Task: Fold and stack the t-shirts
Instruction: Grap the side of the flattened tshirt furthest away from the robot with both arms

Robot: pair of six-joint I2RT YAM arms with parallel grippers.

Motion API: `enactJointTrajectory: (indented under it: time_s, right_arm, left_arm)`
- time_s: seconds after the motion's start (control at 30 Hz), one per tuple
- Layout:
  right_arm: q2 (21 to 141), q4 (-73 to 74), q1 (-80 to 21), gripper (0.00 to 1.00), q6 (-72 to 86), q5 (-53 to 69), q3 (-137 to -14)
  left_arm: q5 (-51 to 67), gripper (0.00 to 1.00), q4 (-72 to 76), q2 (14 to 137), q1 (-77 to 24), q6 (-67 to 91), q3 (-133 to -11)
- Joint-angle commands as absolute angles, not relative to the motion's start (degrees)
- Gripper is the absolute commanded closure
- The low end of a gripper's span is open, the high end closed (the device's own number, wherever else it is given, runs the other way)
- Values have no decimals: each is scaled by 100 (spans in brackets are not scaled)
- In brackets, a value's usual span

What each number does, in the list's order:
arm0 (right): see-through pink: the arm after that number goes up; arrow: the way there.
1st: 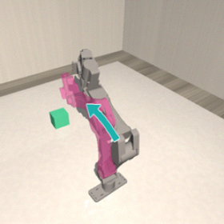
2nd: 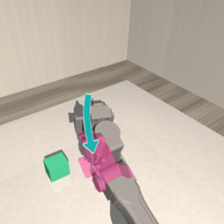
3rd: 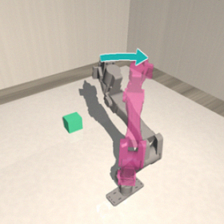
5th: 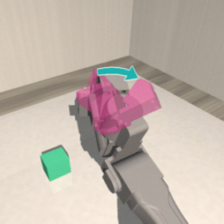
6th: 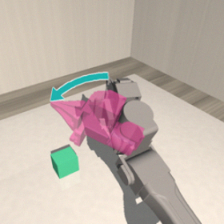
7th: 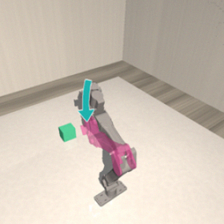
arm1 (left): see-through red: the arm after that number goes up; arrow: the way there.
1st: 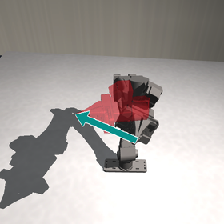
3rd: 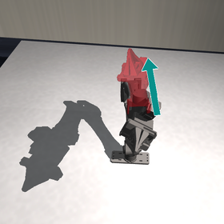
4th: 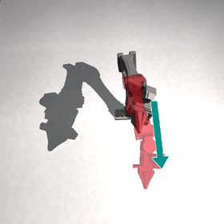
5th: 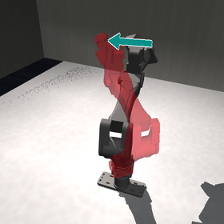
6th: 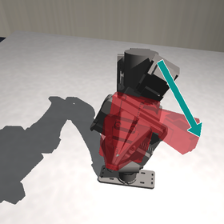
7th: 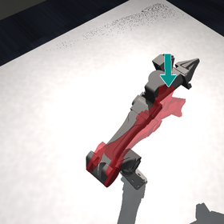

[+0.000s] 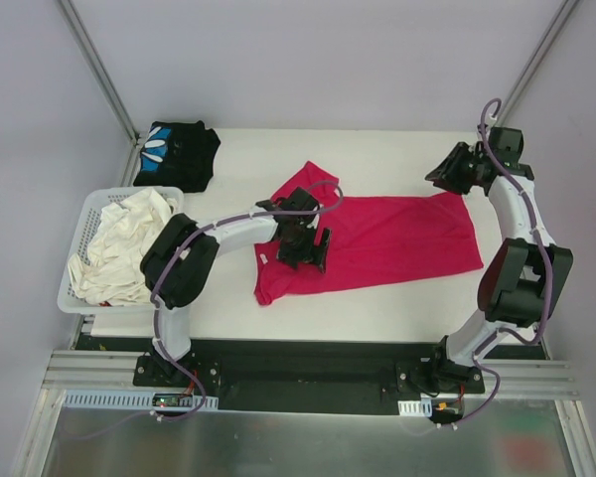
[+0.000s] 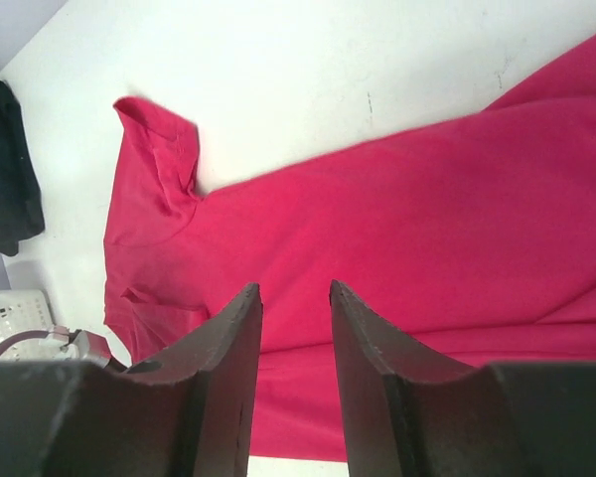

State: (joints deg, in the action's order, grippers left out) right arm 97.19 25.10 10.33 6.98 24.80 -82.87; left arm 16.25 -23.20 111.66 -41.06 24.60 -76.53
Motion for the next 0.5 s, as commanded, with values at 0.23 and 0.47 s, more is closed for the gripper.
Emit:
enactJointTrajectory:
  time_s: [0.23, 0.47]
  right_arm:
    - [9106, 2303, 1081, 63, 853, 2707, -8016]
    - [8738, 2311, 923, 62, 949, 2673, -7428]
  left_arm:
    - [563, 17, -2839, 9889, -3736, 3234, -6267]
    - [88, 16, -2927, 9405, -3612, 3331, -5924]
